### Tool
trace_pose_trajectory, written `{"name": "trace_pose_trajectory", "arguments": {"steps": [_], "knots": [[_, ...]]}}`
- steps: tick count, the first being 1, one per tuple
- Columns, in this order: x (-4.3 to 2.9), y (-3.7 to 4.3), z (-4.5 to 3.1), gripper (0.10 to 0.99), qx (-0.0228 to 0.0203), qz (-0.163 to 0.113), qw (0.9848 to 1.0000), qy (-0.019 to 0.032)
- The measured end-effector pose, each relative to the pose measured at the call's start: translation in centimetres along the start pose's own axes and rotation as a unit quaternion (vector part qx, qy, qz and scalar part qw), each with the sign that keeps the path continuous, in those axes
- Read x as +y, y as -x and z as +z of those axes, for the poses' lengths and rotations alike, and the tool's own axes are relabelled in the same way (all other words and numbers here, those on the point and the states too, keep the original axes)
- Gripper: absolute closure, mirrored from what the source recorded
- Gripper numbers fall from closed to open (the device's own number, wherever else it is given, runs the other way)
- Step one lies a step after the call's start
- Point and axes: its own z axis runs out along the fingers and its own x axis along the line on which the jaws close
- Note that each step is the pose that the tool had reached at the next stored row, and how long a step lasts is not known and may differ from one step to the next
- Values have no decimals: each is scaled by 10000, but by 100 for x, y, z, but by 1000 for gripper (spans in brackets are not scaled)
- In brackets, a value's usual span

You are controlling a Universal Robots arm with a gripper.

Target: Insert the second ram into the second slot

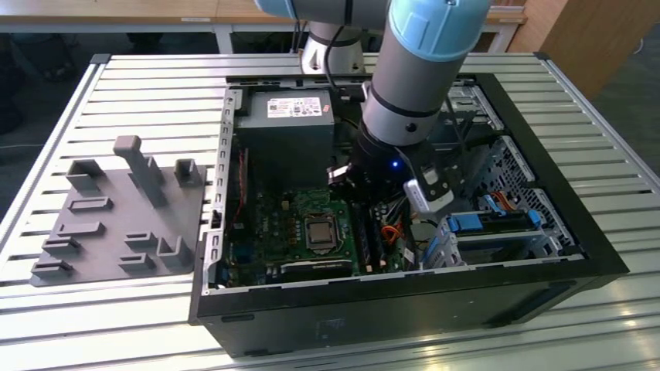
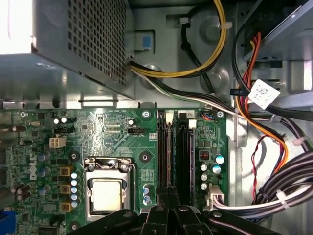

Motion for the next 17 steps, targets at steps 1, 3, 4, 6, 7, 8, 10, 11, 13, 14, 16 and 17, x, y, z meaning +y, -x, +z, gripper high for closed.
{"name": "trace_pose_trajectory", "arguments": {"steps": [1, 3, 4, 6, 7, 8, 10, 11, 13, 14, 16, 17], "knots": [[-1, 1, 10, 980, 1, 0, 10000, -3], [-1, 3, 36, 980, 1, 0, 10000, -4], [-2, 4, 49, 980, 1, 1, 10000, -5], [-2, 5, 63, 980, 1, 0, 10000, -3], [-2, 5, 63, 980, 1, 0, 10000, -4], [-1, 4, 56, 980, 1, 1, 10000, -5], [3, 3, 27, 980, -4, -1, 10000, 12], [4, 2, 9, 980, -3, -1, 10000, 13], [1, -3, -32, 980, -1, 0, 10000, 2], [1, -4, -47, 980, -1, 0, 10000, 4], [1, -8, -92, 980, -1, 0, 10000, 1], [2, -10, -116, 980, -1, 0, 10000, 2]]}}
